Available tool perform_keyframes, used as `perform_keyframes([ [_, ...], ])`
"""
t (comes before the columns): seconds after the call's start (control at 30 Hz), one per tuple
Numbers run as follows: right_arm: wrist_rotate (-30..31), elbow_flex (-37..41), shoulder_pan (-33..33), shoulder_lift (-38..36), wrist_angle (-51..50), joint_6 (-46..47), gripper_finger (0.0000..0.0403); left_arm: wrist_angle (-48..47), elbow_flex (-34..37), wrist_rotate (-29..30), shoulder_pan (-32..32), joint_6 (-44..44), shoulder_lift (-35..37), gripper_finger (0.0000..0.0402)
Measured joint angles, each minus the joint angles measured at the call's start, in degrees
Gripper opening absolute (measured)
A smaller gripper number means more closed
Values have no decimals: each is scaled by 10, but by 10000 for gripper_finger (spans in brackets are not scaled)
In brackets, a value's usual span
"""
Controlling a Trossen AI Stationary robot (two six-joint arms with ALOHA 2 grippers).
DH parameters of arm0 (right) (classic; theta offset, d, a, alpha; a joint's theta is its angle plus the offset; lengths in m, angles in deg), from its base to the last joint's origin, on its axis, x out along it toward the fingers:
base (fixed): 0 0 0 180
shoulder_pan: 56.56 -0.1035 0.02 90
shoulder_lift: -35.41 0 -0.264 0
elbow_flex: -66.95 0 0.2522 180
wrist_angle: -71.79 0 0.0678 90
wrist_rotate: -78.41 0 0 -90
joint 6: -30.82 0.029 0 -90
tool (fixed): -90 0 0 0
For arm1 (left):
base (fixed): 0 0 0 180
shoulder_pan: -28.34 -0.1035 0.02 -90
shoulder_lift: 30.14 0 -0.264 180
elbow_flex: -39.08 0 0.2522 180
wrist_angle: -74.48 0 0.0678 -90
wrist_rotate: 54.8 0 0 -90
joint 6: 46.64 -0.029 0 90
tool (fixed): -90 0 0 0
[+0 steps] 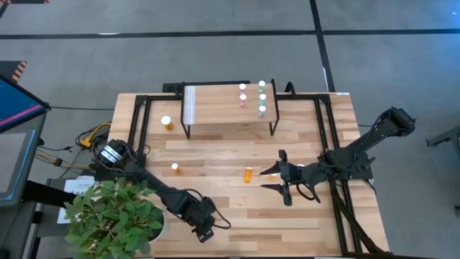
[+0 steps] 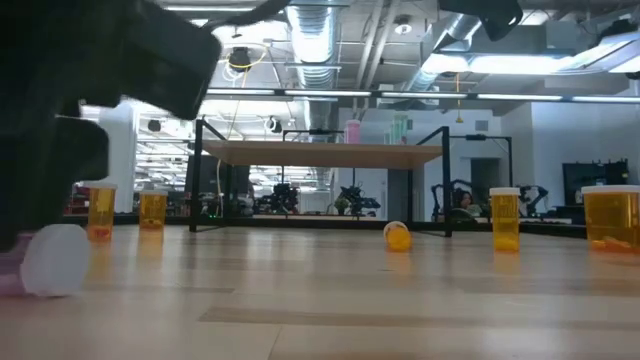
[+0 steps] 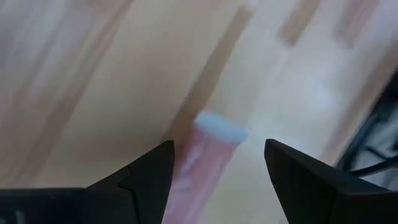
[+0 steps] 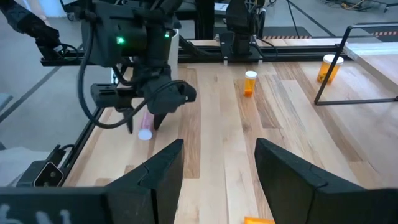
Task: Pick and place medicine bottles onto shelf by color
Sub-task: Align the small pink pill bottle with the other small pink pill bottles on the shelf
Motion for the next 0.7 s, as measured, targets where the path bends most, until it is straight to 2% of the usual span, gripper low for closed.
perform_keyframes([
  [0.2, 0, 0, 0, 0, 0, 0, 217, -5, 0, 2, -7, -34, 0, 238],
  [0.7, 0, 0, 0, 0, 0, -1, 217, -18, 0, 50, -7, -131, 0, 237],
])
